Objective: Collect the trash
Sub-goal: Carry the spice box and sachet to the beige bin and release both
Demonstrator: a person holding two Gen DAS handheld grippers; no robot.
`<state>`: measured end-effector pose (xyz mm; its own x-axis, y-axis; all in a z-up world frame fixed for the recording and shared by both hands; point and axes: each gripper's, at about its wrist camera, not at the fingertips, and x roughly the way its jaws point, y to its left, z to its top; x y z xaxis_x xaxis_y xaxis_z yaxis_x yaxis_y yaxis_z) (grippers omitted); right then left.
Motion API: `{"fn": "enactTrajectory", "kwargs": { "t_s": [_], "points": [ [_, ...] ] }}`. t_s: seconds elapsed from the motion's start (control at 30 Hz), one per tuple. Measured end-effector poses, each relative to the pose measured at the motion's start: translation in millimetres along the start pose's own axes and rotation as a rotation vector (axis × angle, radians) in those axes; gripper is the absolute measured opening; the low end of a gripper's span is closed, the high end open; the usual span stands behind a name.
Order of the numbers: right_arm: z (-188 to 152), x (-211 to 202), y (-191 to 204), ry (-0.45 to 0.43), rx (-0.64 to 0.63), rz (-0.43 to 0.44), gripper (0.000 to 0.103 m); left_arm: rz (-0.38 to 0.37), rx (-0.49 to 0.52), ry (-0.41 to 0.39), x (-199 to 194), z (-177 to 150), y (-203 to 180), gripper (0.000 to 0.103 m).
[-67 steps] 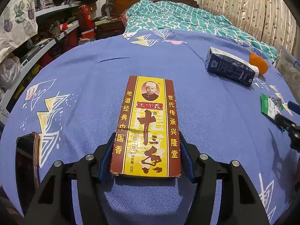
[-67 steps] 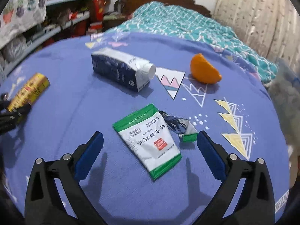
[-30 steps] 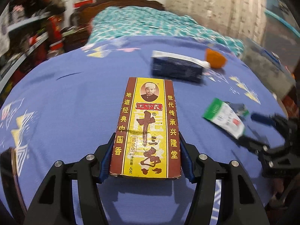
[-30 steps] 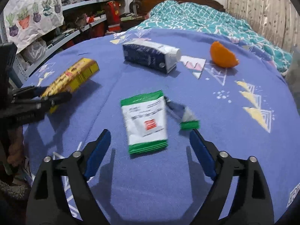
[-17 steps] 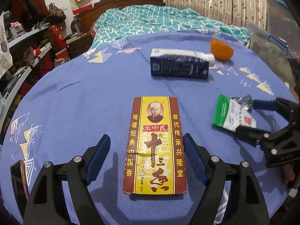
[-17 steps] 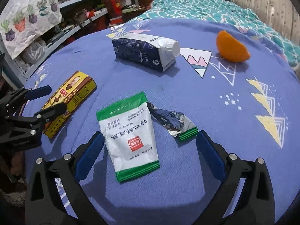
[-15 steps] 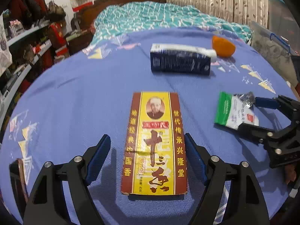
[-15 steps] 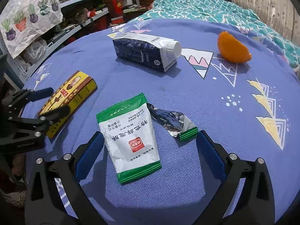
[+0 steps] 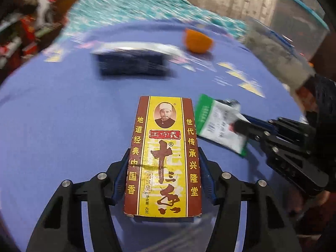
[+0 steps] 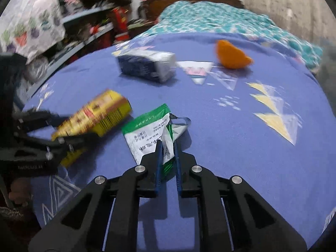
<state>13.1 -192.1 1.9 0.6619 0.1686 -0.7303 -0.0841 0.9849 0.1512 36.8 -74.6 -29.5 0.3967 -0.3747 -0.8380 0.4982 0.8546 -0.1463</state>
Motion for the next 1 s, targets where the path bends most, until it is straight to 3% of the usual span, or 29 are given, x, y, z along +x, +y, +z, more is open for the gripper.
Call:
{"fn": "enactTrajectory", "kwargs": {
  "t_s": [0.27, 0.53, 0.83, 1.0],
  "points": [
    [-27.9, -54.2, -111.4, -0.083, 0.221, -0.149, 0.011, -0.107, 0.233, 0.067, 52.5, 45.7, -119.6, 0.055],
    [-48.4, -117.4, -249.6, -0.180, 0.430, -0.336, 0.011, -0.230, 0.482, 0.124, 117.5, 97.9, -277.1, 0.055],
    [-65.6, -150.8, -377.0, -0.203, 0.594, -0.461, 0.011, -0.282, 0.583, 0.131, 167.8, 140.1, -399.1, 0.055],
    [-64.5, -146.0, -417.3, -0.189, 0.636, -0.482, 0.011, -0.273, 0.619, 0.128, 192.0, 155.5, -434.7, 0.056]
  ]
}}
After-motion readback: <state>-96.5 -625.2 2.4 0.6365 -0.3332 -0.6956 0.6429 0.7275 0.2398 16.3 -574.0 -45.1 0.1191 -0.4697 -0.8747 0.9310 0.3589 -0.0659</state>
